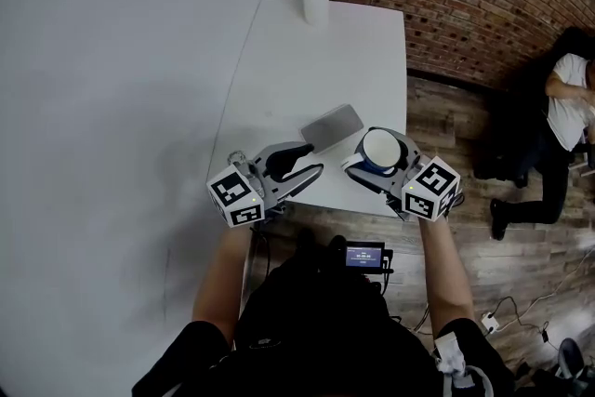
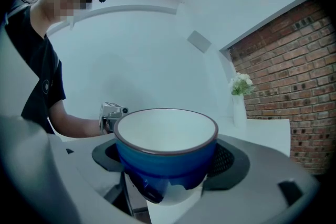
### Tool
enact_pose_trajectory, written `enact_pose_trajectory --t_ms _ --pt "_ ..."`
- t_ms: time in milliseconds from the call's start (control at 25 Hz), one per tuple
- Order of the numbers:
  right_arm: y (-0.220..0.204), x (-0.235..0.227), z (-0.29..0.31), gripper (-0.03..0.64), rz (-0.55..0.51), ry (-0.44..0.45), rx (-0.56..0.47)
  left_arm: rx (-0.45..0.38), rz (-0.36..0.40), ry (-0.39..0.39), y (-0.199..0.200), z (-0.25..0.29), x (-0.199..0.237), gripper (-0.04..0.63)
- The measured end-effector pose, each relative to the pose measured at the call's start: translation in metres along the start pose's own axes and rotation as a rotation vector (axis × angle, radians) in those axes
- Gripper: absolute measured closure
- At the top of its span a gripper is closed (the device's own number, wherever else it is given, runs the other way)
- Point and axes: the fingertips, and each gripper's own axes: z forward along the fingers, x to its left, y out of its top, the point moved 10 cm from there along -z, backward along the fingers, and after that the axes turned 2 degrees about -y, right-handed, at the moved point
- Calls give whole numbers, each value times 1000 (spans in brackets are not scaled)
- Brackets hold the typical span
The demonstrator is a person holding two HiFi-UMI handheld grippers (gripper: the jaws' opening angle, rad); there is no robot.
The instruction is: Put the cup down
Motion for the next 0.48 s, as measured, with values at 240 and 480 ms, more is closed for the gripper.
enact_pose_trajectory --t_ms 240,480 --pt "-5 -14 16 201 -14 2 24 6 -1 7 -2 2 14 434" --pt "-8 -56 47 201 -42 -14 35 -4 -3 20 -4 10 47 434"
